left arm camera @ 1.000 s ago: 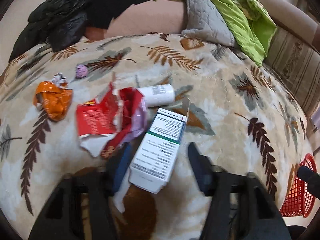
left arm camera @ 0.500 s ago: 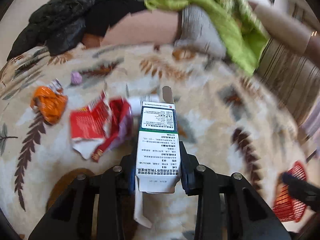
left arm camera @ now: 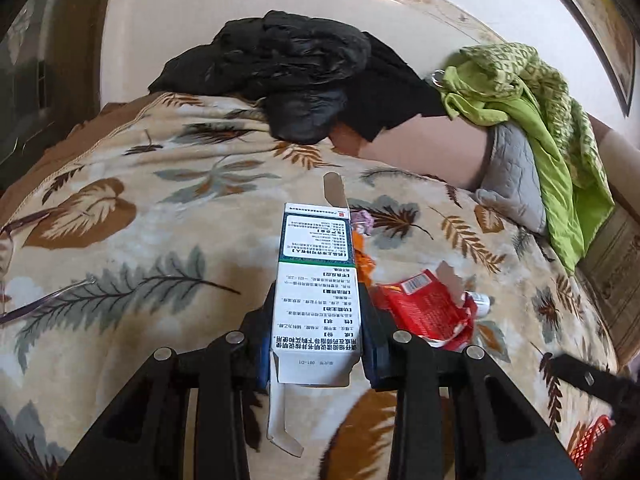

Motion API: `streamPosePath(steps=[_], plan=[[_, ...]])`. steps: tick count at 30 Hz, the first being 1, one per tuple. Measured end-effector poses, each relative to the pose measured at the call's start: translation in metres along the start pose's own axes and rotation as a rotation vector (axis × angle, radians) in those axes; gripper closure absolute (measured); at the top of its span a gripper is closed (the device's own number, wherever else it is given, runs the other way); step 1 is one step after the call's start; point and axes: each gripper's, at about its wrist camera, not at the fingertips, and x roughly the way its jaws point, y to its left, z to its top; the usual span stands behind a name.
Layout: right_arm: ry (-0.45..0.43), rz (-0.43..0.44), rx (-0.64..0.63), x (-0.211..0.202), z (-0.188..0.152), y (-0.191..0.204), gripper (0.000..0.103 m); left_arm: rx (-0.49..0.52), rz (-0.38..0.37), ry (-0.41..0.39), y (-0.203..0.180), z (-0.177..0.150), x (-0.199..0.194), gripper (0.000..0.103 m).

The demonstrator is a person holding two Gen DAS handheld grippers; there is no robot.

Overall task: Collect trash
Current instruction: 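Grasp the white-and-green medicine box with the left tool while the right tool approaches the red packet, then close the right tool on the red and purple wrapper and lift it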

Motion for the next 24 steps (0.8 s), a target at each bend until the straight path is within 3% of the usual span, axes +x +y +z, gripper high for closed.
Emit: streamPosePath(steps=[3,6,10,13,14,17,24], plan=[[-0.022,0.020,-0.003,0.027,0.016,0.014,0.042,0.002,-0.009,0.002,0.000,0.001,0.002,0.070],[-0.041,0.039,0.008,0.052,0.030,0.020,0.053,0.017,-0.024,0.012,-0.001,-0.001,0.002,0.070],[-0.015,0.003,-0.010,0.083,0.037,0.017,0.060,0.049,-0.035,0.019,-0.004,-0.002,0.005,0.070],[0.027,-0.015,-0.018,0.101,0.032,0.011,0.077,0.053,-0.041,0.025,-0.004,-0.002,0.007,0.070],[0.034,-0.017,-0.027,0.104,0.031,0.011,0.087,0.053,-0.043,0.027,-0.004,-0.002,0.008,0.070],[0.021,-0.035,-0.070,0.098,0.028,0.016,0.098,0.058,-0.047,0.028,-0.006,-0.002,0.008,0.070],[-0.057,-0.007,-0.060,0.055,0.024,0.012,0.099,0.077,-0.065,0.016,-0.019,-0.006,0.001,0.070]])
